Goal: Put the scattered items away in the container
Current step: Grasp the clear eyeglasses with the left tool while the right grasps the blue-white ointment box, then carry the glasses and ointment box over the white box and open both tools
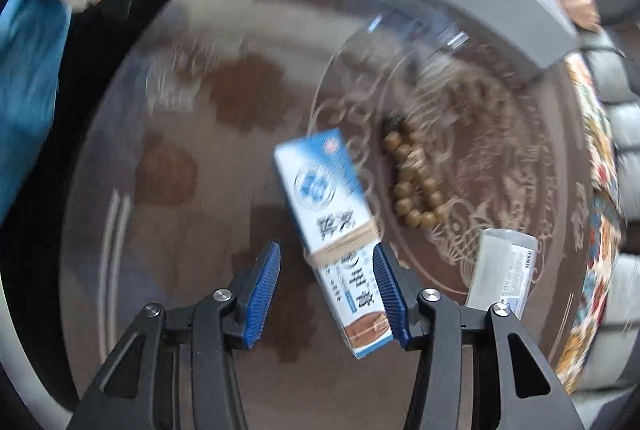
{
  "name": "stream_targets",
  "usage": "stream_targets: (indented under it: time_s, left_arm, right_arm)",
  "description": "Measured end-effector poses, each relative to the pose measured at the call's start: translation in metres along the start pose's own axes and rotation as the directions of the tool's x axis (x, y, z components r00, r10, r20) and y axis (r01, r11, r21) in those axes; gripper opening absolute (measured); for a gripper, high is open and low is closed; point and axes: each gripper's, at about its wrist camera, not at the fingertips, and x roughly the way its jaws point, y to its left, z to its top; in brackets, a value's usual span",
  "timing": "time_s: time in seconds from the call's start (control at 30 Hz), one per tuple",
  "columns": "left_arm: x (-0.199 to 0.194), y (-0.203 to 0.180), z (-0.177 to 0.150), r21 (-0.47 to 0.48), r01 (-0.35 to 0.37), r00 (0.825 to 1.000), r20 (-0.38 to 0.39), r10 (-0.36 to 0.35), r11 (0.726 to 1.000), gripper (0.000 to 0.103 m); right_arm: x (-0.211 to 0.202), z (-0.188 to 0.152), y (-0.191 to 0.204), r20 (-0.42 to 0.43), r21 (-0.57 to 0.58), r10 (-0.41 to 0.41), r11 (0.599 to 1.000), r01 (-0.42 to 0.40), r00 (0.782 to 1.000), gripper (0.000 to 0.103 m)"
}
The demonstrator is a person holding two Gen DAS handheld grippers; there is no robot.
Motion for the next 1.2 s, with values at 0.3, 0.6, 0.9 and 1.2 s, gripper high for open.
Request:
stream_targets:
  time_s: [0.3, 0.6, 0.9, 1.2]
  left_arm:
    - [-0.001, 0.002, 0.004, -0.004, 0.000, 1.000, 0.005, 0.000, 1.000, 0.022]
    - [-0.006, 0.008, -0.004, -0.032, -0.020, 1.000, 0.009, 0.020, 0.999, 0.022]
    - [-0.019, 0.000, -0.017, -0.057, -0.067, 0.996, 0.050, 0.070, 0.996, 0.022]
    - [-0.033, -0.005, -0.029, -0.056, -0.133, 0.987, 0.086, 0.137, 0.990, 0.022]
  right_arm:
    - [0.025, -0.007, -0.021, -0.083, -0.058, 0.009, 0.998, -0.014, 0.997, 0.060]
    - [0.026, -0.032, -0.056, -0.061, 0.504, 0.169, 0.856, -0.116, 0.984, 0.044]
    - [-0.020, -0.075, 0.001, 0.302, 0.832, -0.061, 0.504, -0.231, 0.951, 0.041]
    - [-0.055, -0.079, 0.030, 0.377, 0.903, -0.297, 0.330, -0.276, 0.877, 0.041]
